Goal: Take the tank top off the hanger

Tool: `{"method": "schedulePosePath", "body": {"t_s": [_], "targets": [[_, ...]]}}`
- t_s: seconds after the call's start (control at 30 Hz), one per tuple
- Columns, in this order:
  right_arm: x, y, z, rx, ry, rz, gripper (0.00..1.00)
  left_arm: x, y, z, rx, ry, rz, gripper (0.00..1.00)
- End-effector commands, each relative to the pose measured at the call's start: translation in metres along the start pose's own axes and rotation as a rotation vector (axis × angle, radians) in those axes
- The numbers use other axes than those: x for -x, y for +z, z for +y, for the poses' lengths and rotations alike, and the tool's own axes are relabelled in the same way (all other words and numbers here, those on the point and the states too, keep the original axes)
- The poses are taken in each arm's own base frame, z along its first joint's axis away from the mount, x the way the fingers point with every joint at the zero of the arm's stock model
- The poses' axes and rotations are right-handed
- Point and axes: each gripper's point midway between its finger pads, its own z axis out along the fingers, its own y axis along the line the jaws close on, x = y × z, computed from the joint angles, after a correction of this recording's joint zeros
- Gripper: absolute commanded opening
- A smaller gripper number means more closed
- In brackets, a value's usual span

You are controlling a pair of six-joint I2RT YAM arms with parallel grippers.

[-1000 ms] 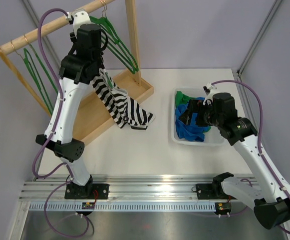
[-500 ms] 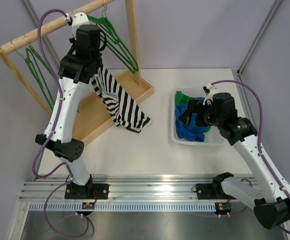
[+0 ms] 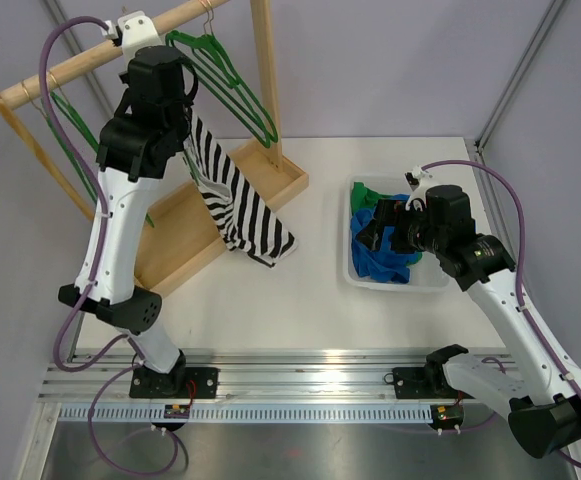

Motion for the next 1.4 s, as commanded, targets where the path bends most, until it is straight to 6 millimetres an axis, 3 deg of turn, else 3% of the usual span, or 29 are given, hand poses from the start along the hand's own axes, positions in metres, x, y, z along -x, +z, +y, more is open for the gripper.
{"method": "schedulePosePath", "body": {"t_s": [0.0,0.1,0.13,0.23,0.27,0.37,0.5,0.6,0.7,0.73,0.8,0.83,0.9,0.93,0.97,1.03,1.07,1.17,1.2,1.27,1.3,1.37], "targets": [[0.012,-0.002,0.007,0.036,-0.016,-0.055,1.0,0.056,-0.039,0.018,-0.017,-0.147,-0.146,0.0],[0.013,-0.003,0.009,0.048,-0.012,-0.058,1.0,0.046,-0.055,0.02,-0.066,-0.166,-0.121,0.0],[0.013,-0.003,0.01,0.051,-0.012,-0.057,0.99,0.031,-0.055,0.016,-0.092,-0.157,-0.085,0.0],[0.014,-0.003,0.012,0.059,-0.015,-0.061,0.99,0.027,-0.075,0.021,-0.169,-0.2,-0.065,0.0],[0.015,-0.003,0.012,0.059,-0.012,-0.065,0.99,0.013,-0.074,0.018,-0.183,-0.183,-0.033,0.0],[0.017,-0.003,0.013,0.066,-0.011,-0.072,0.99,0.007,-0.093,0.019,-0.276,-0.205,-0.016,0.0],[0.017,-0.001,0.019,0.101,-0.004,-0.071,0.99,-0.025,-0.103,0.013,-0.372,-0.187,0.037,0.0],[0.014,0.001,0.029,0.161,0.008,-0.057,0.99,-0.03,-0.126,0.011,-0.49,-0.207,0.038,0.0],[0.016,0.004,0.046,0.271,0.015,-0.069,1.0,-0.057,-0.143,0.014,-0.565,-0.21,0.096,0.0],[0.015,0.004,0.051,0.3,0.018,-0.068,0.99,-0.086,-0.143,0.012,-0.578,-0.201,0.159,0.0],[0.011,0.007,0.062,0.387,0.028,-0.048,0.99,-0.094,-0.16,0.017,-0.645,-0.213,0.161,0.0],[0.01,0.008,0.066,0.412,0.039,-0.041,0.99,-0.122,-0.165,0.014,-0.685,-0.195,0.229,0.0],[0.008,0.011,0.074,0.472,0.039,-0.03,0.99,-0.14,-0.179,0.013,-0.757,-0.198,0.26,0.0],[0.006,0.012,0.079,0.49,0.048,-0.023,0.99,-0.155,-0.193,0.003,-0.858,-0.187,0.313,0.0],[-0.001,0.017,0.08,0.499,0.053,-0.006,0.99,-0.184,-0.196,0.002,-0.888,-0.168,0.377,0.0],[-0.004,0.022,0.092,0.53,0.036,-0.01,1.0,-0.209,-0.21,-0.005,-0.977,-0.162,0.465,0.0],[-0.008,0.031,0.09,0.508,0.042,-0.004,1.0,-0.238,-0.211,-0.005,-0.985,-0.147,0.539,0.0],[-0.018,0.052,0.1,0.484,0.027,0.015,0.99,-0.261,-0.223,-0.01,-1.064,-0.186,0.599,0.0],[-0.02,0.059,0.103,0.476,0.024,0.016,0.99,-0.284,-0.224,-0.006,-1.063,-0.196,0.643,0.0],[-0.027,0.079,0.102,0.427,0.032,0.041,0.97,-0.291,-0.231,-0.01,-1.107,-0.244,0.662,0.0],[-0.031,0.086,0.101,0.411,0.035,0.055,0.97,-0.307,-0.23,-0.008,-1.098,-0.255,0.695,0.0],[-0.038,0.102,0.1,0.381,0.038,0.084,0.95,-0.307,-0.235,-0.01,-1.127,-0.301,0.688,0.0]]}}
